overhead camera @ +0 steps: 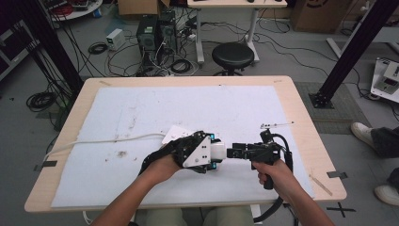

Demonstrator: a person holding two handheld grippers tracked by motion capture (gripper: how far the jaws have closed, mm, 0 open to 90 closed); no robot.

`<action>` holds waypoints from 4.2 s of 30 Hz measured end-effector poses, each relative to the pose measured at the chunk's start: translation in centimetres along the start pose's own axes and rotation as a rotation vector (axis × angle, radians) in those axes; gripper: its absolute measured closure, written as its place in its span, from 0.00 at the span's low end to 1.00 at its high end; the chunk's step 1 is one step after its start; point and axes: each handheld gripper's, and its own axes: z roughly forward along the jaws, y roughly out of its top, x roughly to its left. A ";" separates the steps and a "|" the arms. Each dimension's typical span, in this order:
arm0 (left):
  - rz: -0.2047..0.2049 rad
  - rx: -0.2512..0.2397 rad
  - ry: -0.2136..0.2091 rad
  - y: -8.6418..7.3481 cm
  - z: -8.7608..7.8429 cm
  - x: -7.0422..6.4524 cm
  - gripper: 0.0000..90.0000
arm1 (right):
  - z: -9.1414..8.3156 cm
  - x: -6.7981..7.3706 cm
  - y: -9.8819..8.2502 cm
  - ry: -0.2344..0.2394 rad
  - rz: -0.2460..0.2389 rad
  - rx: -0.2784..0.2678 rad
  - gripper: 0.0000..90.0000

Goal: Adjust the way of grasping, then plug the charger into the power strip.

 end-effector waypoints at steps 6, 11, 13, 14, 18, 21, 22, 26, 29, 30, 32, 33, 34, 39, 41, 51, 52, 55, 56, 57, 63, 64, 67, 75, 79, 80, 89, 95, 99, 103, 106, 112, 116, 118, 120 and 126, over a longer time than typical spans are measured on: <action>0.013 -0.002 -0.004 0.2 0.2 0.2 0.47 | 0.6 -0.1 0.4 -0.015 0.022 0.005 0.12; 0.022 0.004 -0.013 0.4 0.5 0.0 0.47 | 1.1 -0.2 0.6 0.003 0.047 0.029 0.12; 0.026 0.009 -0.014 0.4 0.6 -0.1 0.47 | 1.3 -0.2 0.7 0.012 0.056 0.034 0.19; 0.025 0.006 -0.012 0.4 0.6 -0.1 0.47 | 1.3 -0.3 0.7 0.026 0.056 0.032 0.22; 0.028 0.000 -0.008 0.6 0.7 -0.1 0.47 | 1.5 -0.5 0.8 0.041 0.070 0.048 0.26; 0.034 0.005 -0.008 0.7 0.7 -0.1 0.47 | 1.7 -0.5 0.8 0.050 0.077 0.049 0.30; 0.036 0.005 -0.009 0.8 0.7 -0.1 0.47 | 1.8 -0.7 0.9 0.058 0.060 0.041 0.32; 0.038 0.000 -0.008 0.9 0.8 -0.1 0.47 | 1.9 -0.7 0.8 0.088 0.066 0.045 0.44; 0.043 0.002 -0.010 1.0 0.9 -0.1 0.47 | 1.9 -0.7 0.8 0.082 0.079 0.061 0.47; 0.046 0.003 -0.009 1.1 0.9 -0.1 0.47 | 1.9 -0.6 0.8 0.079 0.087 0.063 0.49; 0.050 0.006 -0.008 1.1 0.9 -0.2 0.47 | 1.9 -0.7 0.8 0.089 0.089 0.057 0.54; 0.050 0.007 -0.008 1.1 0.9 -0.2 0.47 | 1.9 -0.7 0.7 0.093 0.096 0.056 0.57; 0.046 0.002 -0.003 1.1 0.9 -0.2 0.47 | 1.9 -0.7 0.7 0.101 0.101 0.057 0.61; 0.045 0.008 0.002 1.2 1.0 -0.1 0.47 | 1.9 -1.0 0.7 0.134 0.139 0.052 0.70; 0.033 0.011 -0.003 1.1 1.1 -0.1 0.47 | 1.9 -1.0 0.7 0.133 0.148 0.054 0.70; -0.093 0.005 0.002 0.2 0.6 0.7 0.33 | 1.1 -1.4 0.7 0.045 0.131 0.029 0.70; -0.121 0.001 0.007 -0.1 0.5 0.8 0.31 | 0.8 -1.5 0.7 0.029 0.122 0.024 0.70; -0.205 -0.012 0.021 -1.1 -0.3 1.1 0.27 | 0.1 -1.8 0.7 -0.003 0.096 0.015 0.70; -0.205 -0.012 0.021 -1.1 -0.3 1.1 0.27 | -0.1 -2.0 0.7 -0.017 0.084 0.012 0.70; -0.254 -0.024 0.038 -2.0 -0.8 1.2 0.27 | -0.3 -2.1 0.7 -0.032 0.075 0.013 0.70; -0.399 -0.076 0.099 -4.4 -2.7 1.4 0.27 | -1.6 -2.4 0.4 -0.118 -0.017 0.010 0.70; -0.424 -0.087 0.110 -4.8 -3.1 1.5 0.27 | -1.8 -2.3 0.4 -0.131 -0.038 0.007 0.70; -0.479 -0.110 0.155 -5.9 -4.2 1.6 0.27 | -2.3 -2.1 0.4 -0.173 -0.115 0.016 0.70; -0.569 -0.135 0.257 -8.4 -7.0 1.2 0.27 | -3.1 -1.0 0.4 -0.296 -0.294 0.115 0.70; -0.603 -0.159 0.309 -9.4 -8.2 1.0 0.27 | -3.8 -0.9 0.4 -0.312 -0.310 0.140 0.70; -0.608 -0.161 0.323 -9.6 -8.6 0.9 0.27 | -4.0 -0.9 0.4 -0.315 -0.312 0.143 0.70; -0.627 -0.163 0.388 -10.5 -11.0 1.1 0.27 | -6.1 -0.7 0.4 -0.424 -0.398 0.213 0.70; -0.637 -0.156 0.404 -11.1 -11.8 0.7 0.27 | -7.3 -0.5 0.7 -0.482 -0.436 0.239 0.70; -0.645 -0.154 0.409 -11.4 -12.1 0.5 0.27 | -7.9 -0.6 1.0 -0.485 -0.414 0.219 0.70; -0.648 -0.147 0.415 -11.6 -12.3 0.3 0.27 | -8.2 -0.8 1.4 -0.484 -0.393 0.212 0.70; -0.650 -0.139 0.425 -11.7 -12.5 0.2 0.27 | -8.1 -1.0 1.9 -0.485 -0.383 0.231 0.70; -0.666 -0.140 0.436 -12.3 -12.9 -0.2 0.27 | -7.7 -0.8 2.9 -0.482 -0.378 0.279 0.70; -0.673 -0.144 0.440 -12.7 -13.2 -0.5 0.27 | -6.8 -0.5 3.9 -0.470 -0.409 0.326 0.70; -0.677 -0.147 0.438 -12.7 -13.2 -0.7 0.27 | -6.3 -0.2 4.5 -0.470 -0.432 0.347 0.70; -0.672 -0.140 0.432 -12.7 -13.1 -0.8 0.27 | -5.6 0.2 5.2 -0.468 -0.451 0.364 0.70; -0.680 -0.141 0.439 -13.0 -12.9 -1.1 0.27 | -3.6 1.1 7.0 -0.471 -0.499 0.426 0.70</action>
